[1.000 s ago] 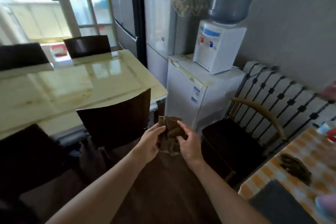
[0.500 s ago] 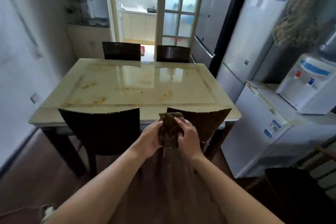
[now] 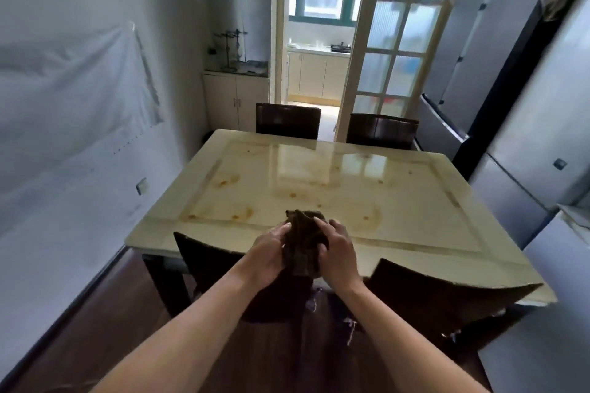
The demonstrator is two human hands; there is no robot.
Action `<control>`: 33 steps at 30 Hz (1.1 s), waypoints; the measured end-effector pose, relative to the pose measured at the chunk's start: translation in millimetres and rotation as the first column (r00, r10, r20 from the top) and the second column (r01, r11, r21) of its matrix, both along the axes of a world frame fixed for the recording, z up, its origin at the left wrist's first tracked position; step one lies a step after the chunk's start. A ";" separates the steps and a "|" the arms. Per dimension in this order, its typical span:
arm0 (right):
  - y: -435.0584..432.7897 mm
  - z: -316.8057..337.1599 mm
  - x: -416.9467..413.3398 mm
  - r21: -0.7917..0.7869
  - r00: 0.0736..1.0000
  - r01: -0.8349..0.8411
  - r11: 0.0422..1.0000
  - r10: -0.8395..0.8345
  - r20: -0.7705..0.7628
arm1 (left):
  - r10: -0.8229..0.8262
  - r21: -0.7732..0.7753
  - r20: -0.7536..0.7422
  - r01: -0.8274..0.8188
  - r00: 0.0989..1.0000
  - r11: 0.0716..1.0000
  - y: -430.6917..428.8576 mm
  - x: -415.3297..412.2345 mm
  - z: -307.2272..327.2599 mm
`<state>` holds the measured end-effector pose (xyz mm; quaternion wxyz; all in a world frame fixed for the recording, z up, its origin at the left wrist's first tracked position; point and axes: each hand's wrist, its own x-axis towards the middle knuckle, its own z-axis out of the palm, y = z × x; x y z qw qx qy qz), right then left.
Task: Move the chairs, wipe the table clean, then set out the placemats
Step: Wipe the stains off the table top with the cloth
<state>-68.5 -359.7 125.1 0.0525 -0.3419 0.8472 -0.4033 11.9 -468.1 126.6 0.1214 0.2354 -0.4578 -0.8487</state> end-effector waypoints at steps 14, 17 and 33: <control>-206.0 -9.1 -55.2 0.017 0.987 -0.160 0.987 0.159 0.033 | 0.109 0.011 0.051 -0.109 0.993 0.994 -195.0 -43.6 -2.4; -236.5 -15.5 -60.8 0.057 0.985 -0.169 0.984 0.166 0.050 | 0.101 0.025 0.059 -0.103 0.993 0.994 -226.0 -51.4 -8.3; -478.5 -51.8 -79.1 0.302 0.987 -0.122 0.945 0.084 0.135 | -0.048 0.051 0.167 0.040 0.985 0.998 -474.2 -87.1 -44.7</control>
